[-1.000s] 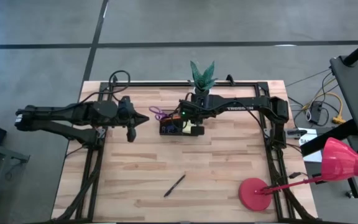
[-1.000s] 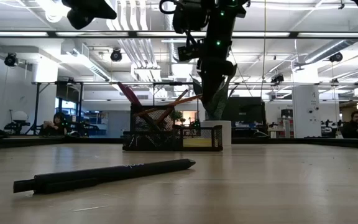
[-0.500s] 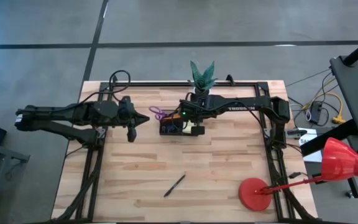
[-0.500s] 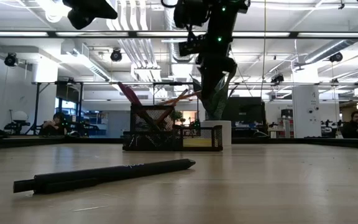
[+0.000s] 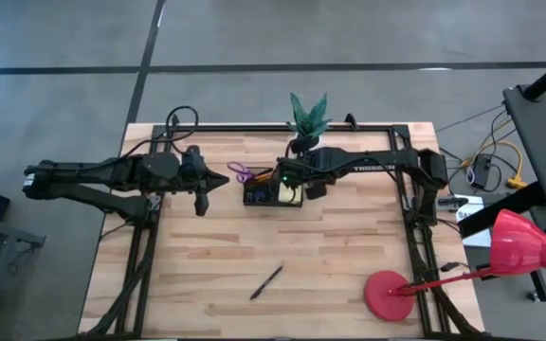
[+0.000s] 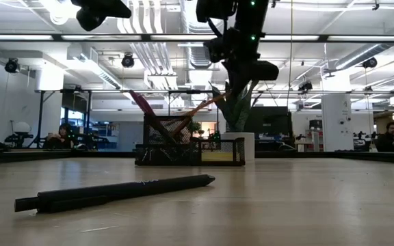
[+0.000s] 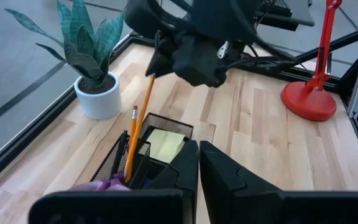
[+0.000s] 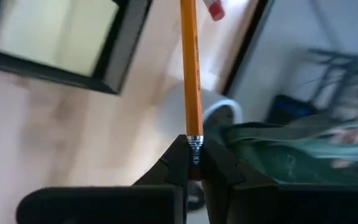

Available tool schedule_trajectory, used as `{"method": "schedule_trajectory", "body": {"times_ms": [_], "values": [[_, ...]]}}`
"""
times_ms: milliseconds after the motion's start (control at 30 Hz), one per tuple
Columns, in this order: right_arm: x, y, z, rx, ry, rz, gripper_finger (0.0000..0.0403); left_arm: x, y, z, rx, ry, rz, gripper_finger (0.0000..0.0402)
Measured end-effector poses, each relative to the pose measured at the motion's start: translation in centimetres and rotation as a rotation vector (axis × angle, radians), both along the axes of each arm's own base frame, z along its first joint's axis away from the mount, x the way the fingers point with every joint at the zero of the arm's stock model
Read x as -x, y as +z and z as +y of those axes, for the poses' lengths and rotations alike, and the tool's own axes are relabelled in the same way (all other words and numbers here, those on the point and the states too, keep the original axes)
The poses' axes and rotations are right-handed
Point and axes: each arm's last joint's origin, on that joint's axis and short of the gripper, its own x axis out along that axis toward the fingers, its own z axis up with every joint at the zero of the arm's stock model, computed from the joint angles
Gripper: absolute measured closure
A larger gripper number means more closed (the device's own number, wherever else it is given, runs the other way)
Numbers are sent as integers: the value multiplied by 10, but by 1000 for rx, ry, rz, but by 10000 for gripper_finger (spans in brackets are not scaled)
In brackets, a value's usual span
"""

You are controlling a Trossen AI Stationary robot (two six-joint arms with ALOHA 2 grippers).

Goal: Pick and place office supplies into organizer
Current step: Put the pencil into the desk organizer

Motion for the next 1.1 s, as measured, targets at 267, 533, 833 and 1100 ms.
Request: {"method": "schedule_trajectory", "body": {"times_ms": [267,533,833,1100], "values": [[-10,13,22,249,239,119,389,-1,2,0,1,0,-27,402],[-16,4,30,280,318,201,386,-2,4,0,2,0,-42,402],[-30,-17,38,296,386,286,377,-3,3,0,7,1,-36,402],[-42,4,46,314,414,222,376,-3,3,0,9,3,-36,402]]}}
